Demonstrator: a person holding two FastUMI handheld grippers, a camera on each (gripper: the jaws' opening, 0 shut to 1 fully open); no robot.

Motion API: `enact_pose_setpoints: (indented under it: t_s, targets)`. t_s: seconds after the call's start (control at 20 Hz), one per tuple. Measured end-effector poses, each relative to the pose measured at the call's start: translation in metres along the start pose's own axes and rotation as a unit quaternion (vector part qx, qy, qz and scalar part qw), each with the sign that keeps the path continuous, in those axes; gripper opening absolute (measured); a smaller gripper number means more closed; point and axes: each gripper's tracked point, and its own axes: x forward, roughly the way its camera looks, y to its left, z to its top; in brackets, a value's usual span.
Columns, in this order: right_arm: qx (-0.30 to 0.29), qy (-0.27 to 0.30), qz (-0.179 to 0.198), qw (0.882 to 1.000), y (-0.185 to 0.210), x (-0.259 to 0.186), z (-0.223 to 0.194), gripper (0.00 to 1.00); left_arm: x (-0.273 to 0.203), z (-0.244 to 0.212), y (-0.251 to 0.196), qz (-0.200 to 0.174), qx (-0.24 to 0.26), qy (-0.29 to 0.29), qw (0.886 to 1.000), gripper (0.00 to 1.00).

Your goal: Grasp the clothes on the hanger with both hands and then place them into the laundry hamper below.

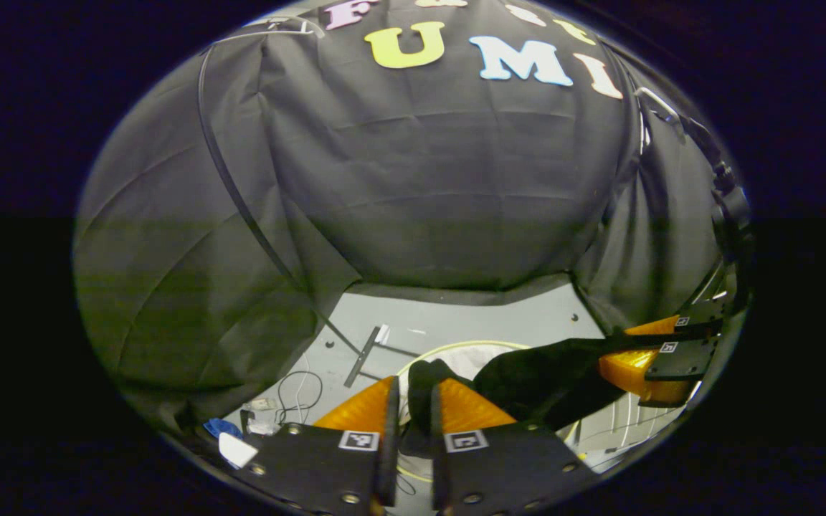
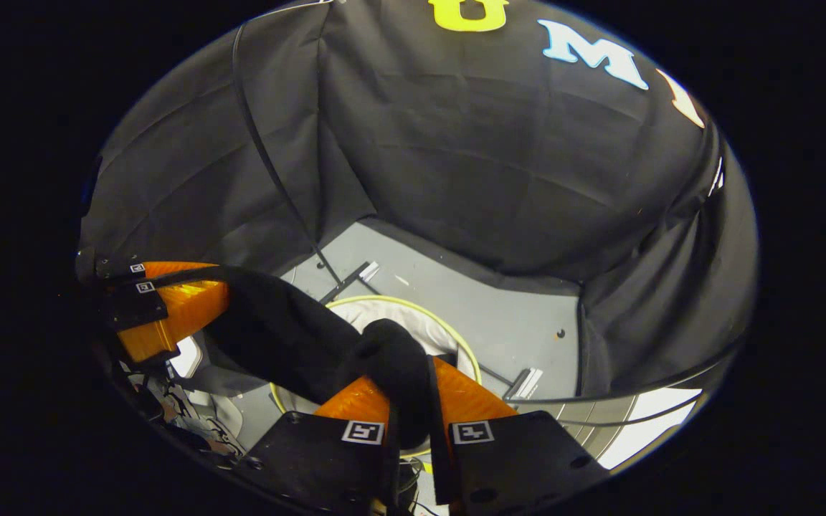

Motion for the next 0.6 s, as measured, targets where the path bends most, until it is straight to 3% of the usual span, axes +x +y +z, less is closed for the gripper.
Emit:
enact_pose_setpoints:
  t_s: [0.15, 0.35, 0.6]
  targets:
    - [0.007, -0.001, 0.008, 1.0, 0.008, -0.001, -0.002, 0.27, -0.007, 0.0, 0.001, -0.002, 0.007, 0.0, 1.0, 0.58]
    - [0.01, -0.011, 0.003, 1.0, 0.003, -0.005, -0.003, 0.95, -0.022, 0.004, 0.007, 0.007, 0.01, -0.017, 1.0, 0.96]
    - [0.029, -0.04, -0.011, 0.999, 0.002, -0.021, 0.007, 0.93, -0.048, 0.028, 0.026, 0.012, 0.016, -0.047, 0.999, 0.96]
